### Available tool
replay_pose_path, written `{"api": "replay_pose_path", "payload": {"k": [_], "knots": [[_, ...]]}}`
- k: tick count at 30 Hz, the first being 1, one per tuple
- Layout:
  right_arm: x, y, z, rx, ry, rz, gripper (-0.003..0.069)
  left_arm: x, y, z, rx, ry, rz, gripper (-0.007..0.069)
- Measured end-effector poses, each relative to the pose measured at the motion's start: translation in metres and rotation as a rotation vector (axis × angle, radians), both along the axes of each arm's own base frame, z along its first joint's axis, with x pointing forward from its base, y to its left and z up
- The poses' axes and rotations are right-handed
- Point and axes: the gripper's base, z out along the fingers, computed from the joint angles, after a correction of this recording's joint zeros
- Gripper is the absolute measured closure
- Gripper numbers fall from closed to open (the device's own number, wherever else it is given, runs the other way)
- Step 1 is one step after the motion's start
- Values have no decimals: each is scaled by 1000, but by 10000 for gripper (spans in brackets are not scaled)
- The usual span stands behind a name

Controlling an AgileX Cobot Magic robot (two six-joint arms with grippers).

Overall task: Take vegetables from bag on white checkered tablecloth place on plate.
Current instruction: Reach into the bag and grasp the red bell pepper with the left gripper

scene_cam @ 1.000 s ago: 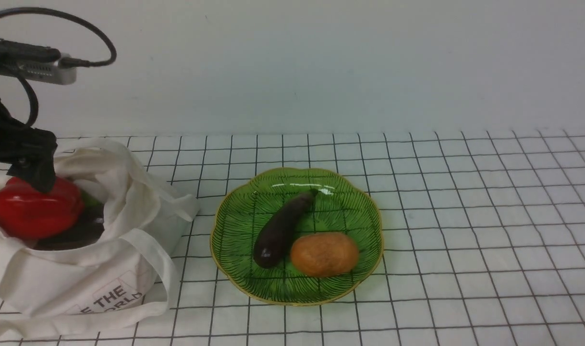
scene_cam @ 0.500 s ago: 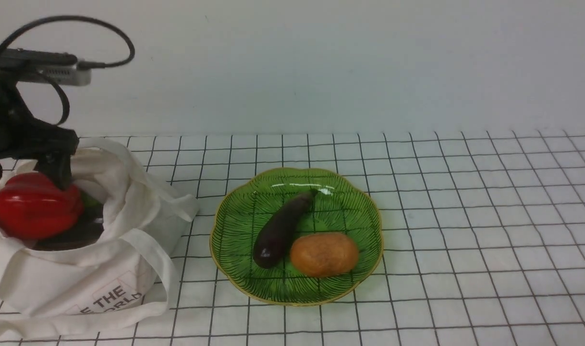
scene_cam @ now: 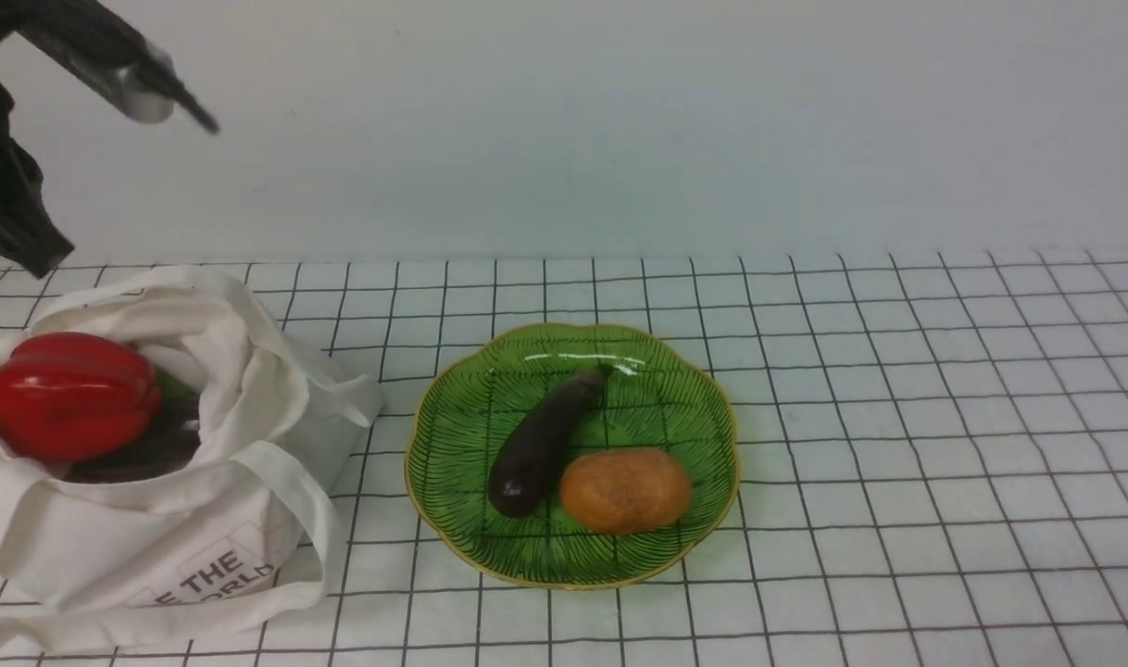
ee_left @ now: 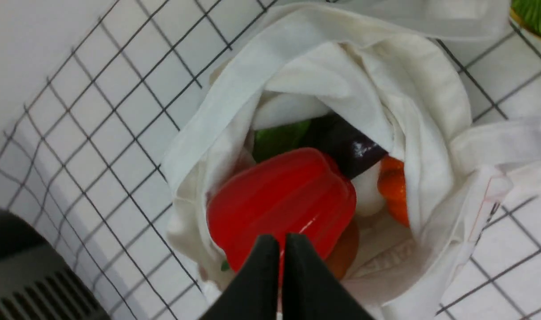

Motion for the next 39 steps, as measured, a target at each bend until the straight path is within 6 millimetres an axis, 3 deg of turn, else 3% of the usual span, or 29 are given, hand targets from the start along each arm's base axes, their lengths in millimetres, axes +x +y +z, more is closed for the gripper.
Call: {"api": "replay_pose_path", "payload": {"k": [3, 5, 9, 16, 23, 25, 29, 32, 39], "knots": [[0, 0, 0, 0, 0, 0, 673, 7, -2, -8, 20, 30, -92, 632], [0, 0, 0, 0, 0, 0, 673, 19, -4, -24, 56, 86, -238, 632], [0, 0, 0, 0, 0, 0, 673, 36, -6, -50, 40, 160, -304, 628], [0, 0, 0, 0, 0, 0, 673, 32, -16, -42, 29, 128, -326, 559], [0, 0, 0, 0, 0, 0, 673, 22, -16, -29, 49, 90, -309, 296], [0, 0, 0, 0, 0, 0, 673, 22, -14, -29, 69, 93, -307, 144], [0, 0, 0, 0, 0, 0, 673, 23, -12, -29, 95, 97, -305, -13], [0, 0, 0, 0, 0, 0, 673, 26, -10, -35, 113, 120, -304, -55], [0, 0, 0, 0, 0, 0, 673, 34, -8, -61, 150, 208, -341, -55]]}}
